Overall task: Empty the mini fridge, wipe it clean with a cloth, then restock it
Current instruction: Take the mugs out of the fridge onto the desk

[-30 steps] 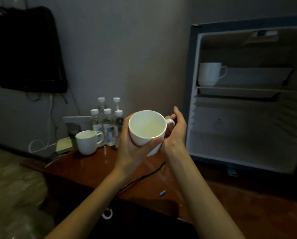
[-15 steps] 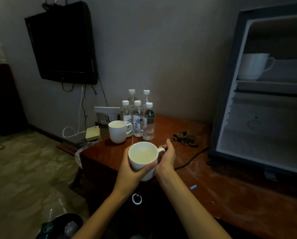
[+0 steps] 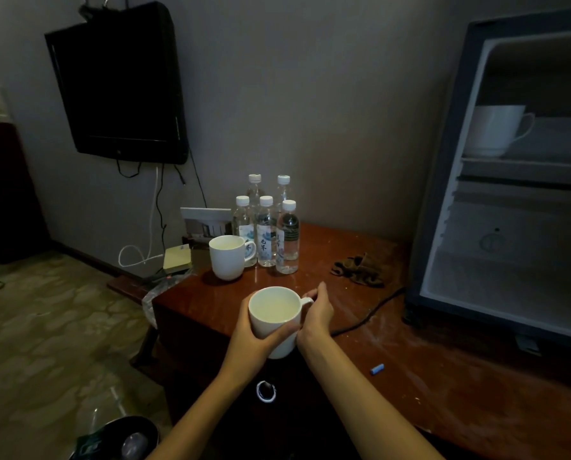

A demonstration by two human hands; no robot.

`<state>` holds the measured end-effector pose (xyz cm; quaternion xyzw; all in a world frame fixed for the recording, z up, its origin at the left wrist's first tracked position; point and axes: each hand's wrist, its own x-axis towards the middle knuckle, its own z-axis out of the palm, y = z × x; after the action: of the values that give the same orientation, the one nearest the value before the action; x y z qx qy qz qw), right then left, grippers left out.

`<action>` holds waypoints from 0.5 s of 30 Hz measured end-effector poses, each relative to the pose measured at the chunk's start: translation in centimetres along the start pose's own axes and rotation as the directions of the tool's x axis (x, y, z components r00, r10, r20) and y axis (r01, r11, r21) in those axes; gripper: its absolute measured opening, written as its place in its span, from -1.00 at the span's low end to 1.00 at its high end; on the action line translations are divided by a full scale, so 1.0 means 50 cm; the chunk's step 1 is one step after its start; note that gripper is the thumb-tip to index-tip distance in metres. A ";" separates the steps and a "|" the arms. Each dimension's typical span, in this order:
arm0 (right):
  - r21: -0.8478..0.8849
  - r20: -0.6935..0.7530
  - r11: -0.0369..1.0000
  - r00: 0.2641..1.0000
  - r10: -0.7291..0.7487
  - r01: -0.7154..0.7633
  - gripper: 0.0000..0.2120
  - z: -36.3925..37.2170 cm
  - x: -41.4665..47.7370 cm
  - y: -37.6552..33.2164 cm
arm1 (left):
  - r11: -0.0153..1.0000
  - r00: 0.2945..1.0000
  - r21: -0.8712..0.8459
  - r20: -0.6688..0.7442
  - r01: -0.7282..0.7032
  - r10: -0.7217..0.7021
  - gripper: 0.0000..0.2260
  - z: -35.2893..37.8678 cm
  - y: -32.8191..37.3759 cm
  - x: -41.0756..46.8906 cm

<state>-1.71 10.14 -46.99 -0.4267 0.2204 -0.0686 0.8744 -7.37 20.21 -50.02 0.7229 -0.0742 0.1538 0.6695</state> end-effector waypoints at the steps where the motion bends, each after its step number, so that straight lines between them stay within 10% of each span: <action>1: -0.049 0.004 0.999 1.000 -0.024 0.024 -0.52 -0.001 0.002 0.002 | 1.000 1.000 0.003 0.012 0.008 -0.008 -0.25 -0.001 -0.001 0.001; 9: -0.319 0.109 0.885 0.941 -0.320 0.338 -0.81 -0.039 -0.051 0.018 | 0.997 1.000 0.080 0.031 -0.004 0.001 -0.30 -0.020 -0.014 -0.035; 15: -0.311 0.403 0.843 0.864 -0.301 0.439 -0.26 -0.079 -0.145 0.086 | 0.999 1.000 0.035 -0.020 0.004 -0.003 -0.34 -0.017 -0.018 -0.060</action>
<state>-10.22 12.22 -50.08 -0.6331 -0.0117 -0.1188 0.7648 -10.03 20.84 -51.81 0.7330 -0.0634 0.1613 0.6578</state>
